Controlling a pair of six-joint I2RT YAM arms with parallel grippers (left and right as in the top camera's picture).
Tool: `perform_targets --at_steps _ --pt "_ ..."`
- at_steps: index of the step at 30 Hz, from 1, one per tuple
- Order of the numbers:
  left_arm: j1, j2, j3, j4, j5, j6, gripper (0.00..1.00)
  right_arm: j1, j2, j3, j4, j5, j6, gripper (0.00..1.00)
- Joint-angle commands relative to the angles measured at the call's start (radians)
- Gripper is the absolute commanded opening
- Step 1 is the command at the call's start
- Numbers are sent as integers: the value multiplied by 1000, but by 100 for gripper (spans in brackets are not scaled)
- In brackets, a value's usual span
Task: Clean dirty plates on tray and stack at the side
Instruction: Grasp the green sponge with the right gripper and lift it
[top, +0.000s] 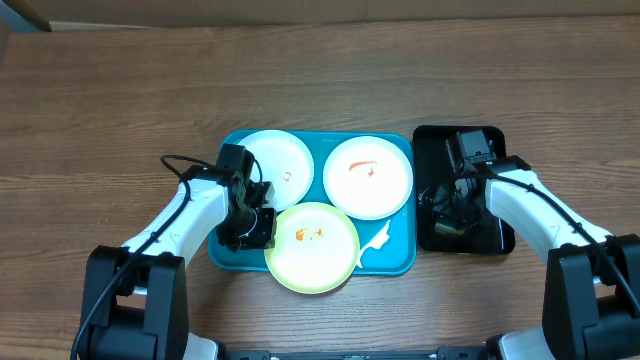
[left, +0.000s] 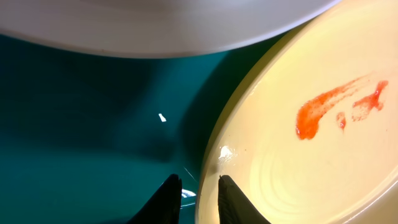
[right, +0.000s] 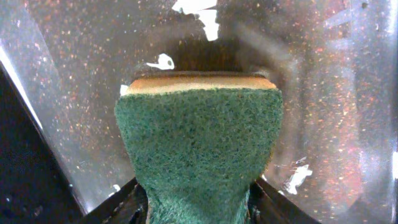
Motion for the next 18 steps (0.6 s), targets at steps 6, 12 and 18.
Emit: perform_targets --at_steps 6,12,18 --pt "-4 6 9 1 11 8 23 -2 -14 78 -32 15 2 58" --pt "-4 5 9 1 11 8 23 -2 -14 75 -53 16 1 56" --pt "-4 6 9 0 11 8 23 -2 -14 31 -27 -1 4 55"
